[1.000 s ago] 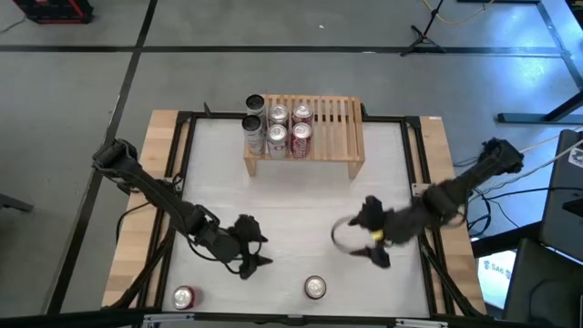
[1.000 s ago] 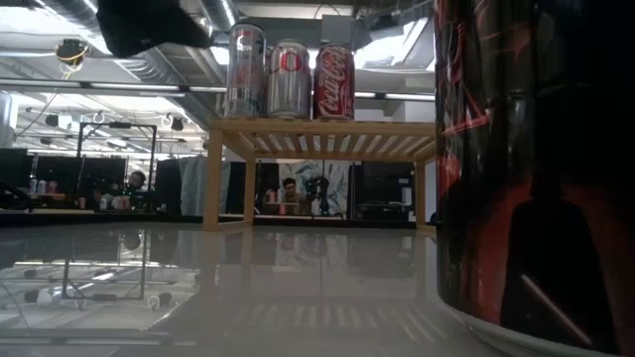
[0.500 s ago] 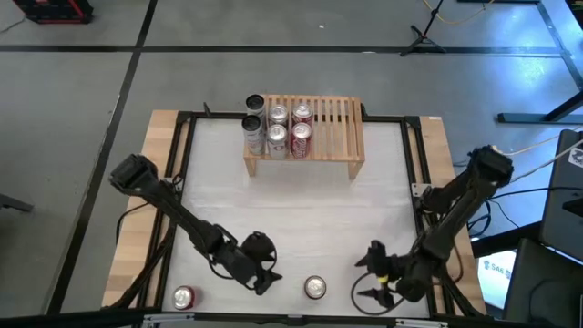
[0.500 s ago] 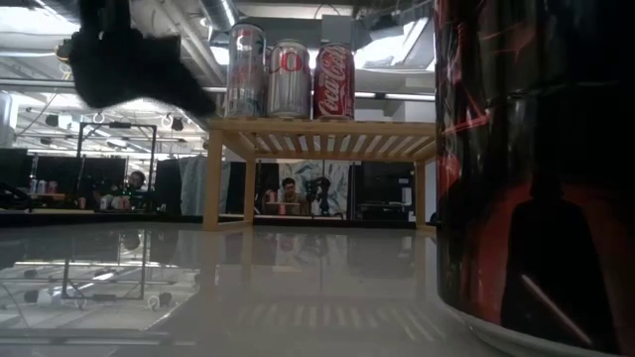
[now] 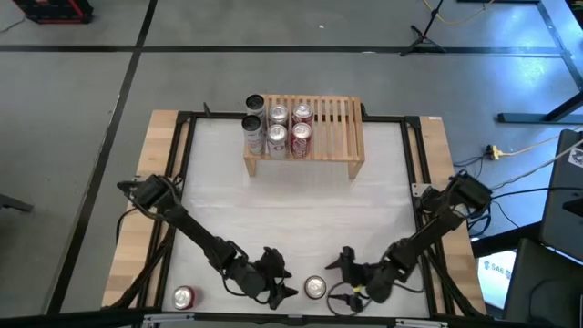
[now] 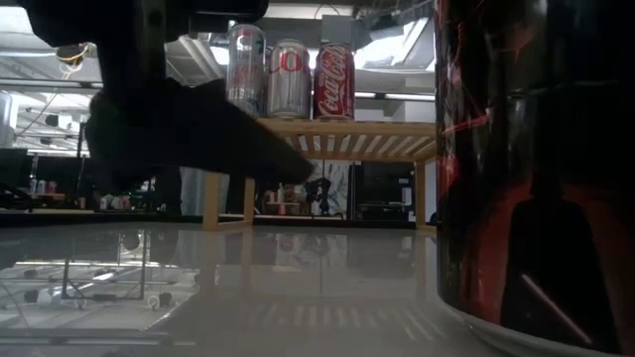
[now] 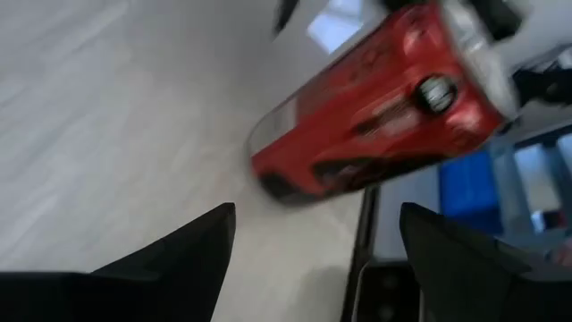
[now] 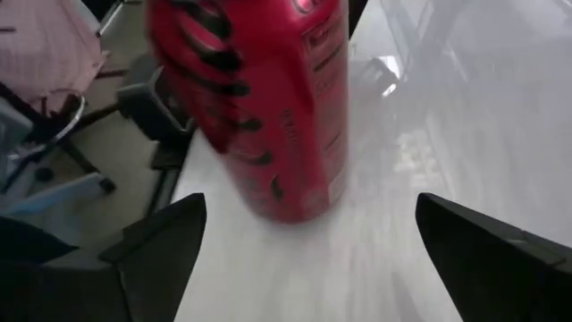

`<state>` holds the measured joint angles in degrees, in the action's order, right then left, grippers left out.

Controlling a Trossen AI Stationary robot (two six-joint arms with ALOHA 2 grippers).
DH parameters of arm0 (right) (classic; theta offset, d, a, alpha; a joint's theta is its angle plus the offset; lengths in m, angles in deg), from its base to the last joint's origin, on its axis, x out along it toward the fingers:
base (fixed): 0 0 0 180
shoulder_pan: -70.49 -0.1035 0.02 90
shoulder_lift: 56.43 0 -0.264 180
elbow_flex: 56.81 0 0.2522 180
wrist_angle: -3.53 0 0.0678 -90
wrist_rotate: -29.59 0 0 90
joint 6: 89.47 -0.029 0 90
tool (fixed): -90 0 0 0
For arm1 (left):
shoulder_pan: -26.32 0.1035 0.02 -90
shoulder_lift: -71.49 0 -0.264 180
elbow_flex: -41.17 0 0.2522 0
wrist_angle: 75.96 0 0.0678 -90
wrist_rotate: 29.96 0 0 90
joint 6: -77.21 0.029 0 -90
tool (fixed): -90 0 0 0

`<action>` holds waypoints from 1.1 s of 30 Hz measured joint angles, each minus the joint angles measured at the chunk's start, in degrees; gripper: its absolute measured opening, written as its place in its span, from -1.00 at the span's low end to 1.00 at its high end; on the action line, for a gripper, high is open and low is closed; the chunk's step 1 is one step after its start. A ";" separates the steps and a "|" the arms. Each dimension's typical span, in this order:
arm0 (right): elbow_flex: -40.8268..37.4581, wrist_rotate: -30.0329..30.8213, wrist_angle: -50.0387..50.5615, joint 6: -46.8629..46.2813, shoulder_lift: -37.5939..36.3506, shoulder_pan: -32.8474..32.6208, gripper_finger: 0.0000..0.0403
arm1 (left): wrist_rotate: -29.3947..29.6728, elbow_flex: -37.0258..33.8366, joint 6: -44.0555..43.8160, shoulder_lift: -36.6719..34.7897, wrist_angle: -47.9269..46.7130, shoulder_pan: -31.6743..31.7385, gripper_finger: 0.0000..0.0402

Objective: Place canned beverage on shelf
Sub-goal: Put the dark red soda can on the shelf

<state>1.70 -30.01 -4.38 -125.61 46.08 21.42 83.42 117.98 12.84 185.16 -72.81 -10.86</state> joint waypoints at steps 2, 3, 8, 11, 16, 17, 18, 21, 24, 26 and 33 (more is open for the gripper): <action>0.70 -1.59 -1.14 2.89 1.28 1.94 0.95 | 1.47 0.01 0.35 1.04 2.47 -0.30 0.52; 0.97 -2.16 -0.74 3.79 1.54 2.87 0.95 | 1.57 0.00 0.38 1.42 2.86 -0.36 0.52; 1.38 -4.49 5.30 5.40 1.38 5.86 0.95 | 1.56 0.00 -0.49 1.82 3.48 -0.83 0.52; 1.41 -4.46 9.04 5.37 1.24 6.99 0.95 | 1.50 0.00 -0.69 1.84 4.21 -1.57 0.52; 1.44 -3.73 5.89 4.43 1.26 10.00 0.95 | 3.17 0.00 -1.38 1.84 4.33 -1.94 0.52; 1.45 -3.24 4.86 4.42 1.26 10.72 0.95 | 3.77 0.00 -1.53 1.84 4.54 -1.88 0.52; 1.45 -2.91 3.97 4.42 1.26 11.29 0.95 | 4.36 0.00 -1.53 1.84 4.92 -1.88 0.52; 1.50 -3.14 1.72 4.32 1.26 12.69 0.95 | 4.70 0.00 -1.24 2.28 5.16 -1.90 0.52; 1.50 -4.01 1.57 4.04 1.26 12.77 0.95 | 4.60 -0.04 -2.11 3.71 6.09 -1.95 0.52; 1.50 -4.06 1.09 3.46 1.26 12.75 0.95 | 4.28 -0.07 -2.74 4.95 8.44 -1.90 0.52; 1.50 -5.71 0.66 3.28 1.26 12.71 0.95 | 3.49 -0.07 -3.00 6.94 12.43 -0.62 0.52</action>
<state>3.19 -35.72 -3.72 -122.34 47.34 34.13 86.91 117.91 9.84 192.10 -60.38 -11.48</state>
